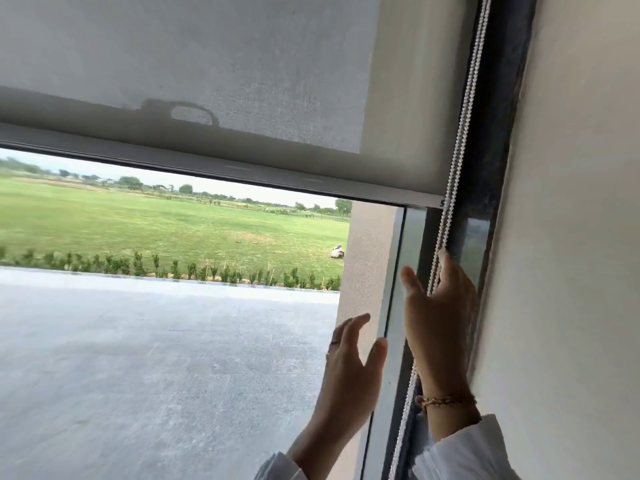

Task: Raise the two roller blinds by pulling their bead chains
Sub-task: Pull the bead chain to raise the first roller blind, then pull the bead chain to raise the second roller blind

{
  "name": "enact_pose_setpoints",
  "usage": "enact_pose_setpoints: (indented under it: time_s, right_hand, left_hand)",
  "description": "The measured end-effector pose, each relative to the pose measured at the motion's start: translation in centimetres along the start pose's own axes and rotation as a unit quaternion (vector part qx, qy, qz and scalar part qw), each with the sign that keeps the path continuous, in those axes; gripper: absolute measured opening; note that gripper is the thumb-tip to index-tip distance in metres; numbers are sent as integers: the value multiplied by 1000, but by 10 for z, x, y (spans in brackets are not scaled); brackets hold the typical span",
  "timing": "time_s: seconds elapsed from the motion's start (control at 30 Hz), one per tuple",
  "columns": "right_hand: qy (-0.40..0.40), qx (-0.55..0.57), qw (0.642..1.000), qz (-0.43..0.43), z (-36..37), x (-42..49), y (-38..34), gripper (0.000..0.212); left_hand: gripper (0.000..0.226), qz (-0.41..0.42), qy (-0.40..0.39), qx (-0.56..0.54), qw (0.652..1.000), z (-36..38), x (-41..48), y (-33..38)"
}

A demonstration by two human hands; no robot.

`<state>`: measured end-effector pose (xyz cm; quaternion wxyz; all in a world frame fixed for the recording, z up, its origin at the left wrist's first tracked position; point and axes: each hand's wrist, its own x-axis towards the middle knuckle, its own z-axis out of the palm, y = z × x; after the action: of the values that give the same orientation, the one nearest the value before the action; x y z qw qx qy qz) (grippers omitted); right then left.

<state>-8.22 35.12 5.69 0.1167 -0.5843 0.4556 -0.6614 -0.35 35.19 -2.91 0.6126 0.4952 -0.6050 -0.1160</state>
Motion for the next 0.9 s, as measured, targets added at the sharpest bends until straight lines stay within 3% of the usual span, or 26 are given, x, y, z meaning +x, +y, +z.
enact_pose_setpoints:
  time_s: [0.07,0.17,0.3,0.5,0.53,0.63,0.73,0.8,0.9]
  right_hand:
    - [-36,-9,999,-17,31,-20,3,51]
    - [-156,47,987,12,87,-65,-3,35]
    - [-327,92,940,16,186,-156,-37,27]
    - [-450,181,874,-10,341,-344,-151,25]
    - [-470,204,858,-9,365,-374,-174,24]
    - [-520,247,817,-38,425,-453,-244,22]
    - [-552,272,782,-99,478,-524,-314,25]
    - [-564,282,763,-142,509,-564,-355,29]
    - [-536,280,760,-235,565,-630,-416,44]
  left_hand:
    - [26,-8,27,36,999,-38,-4,-23]
    - [17,-20,61,96,993,-120,-19,-56]
    - [19,-63,130,147,978,-264,-58,-93]
    - [9,-157,206,239,936,-515,-159,-129]
    - [5,-170,230,242,927,-555,-175,-130]
    - [27,-170,322,272,891,-664,-215,-127]
    - [6,-176,395,294,852,-757,-250,-122]
    - [5,-167,425,326,828,-808,-267,-118]
    - [30,-152,428,468,758,-897,-289,-126]
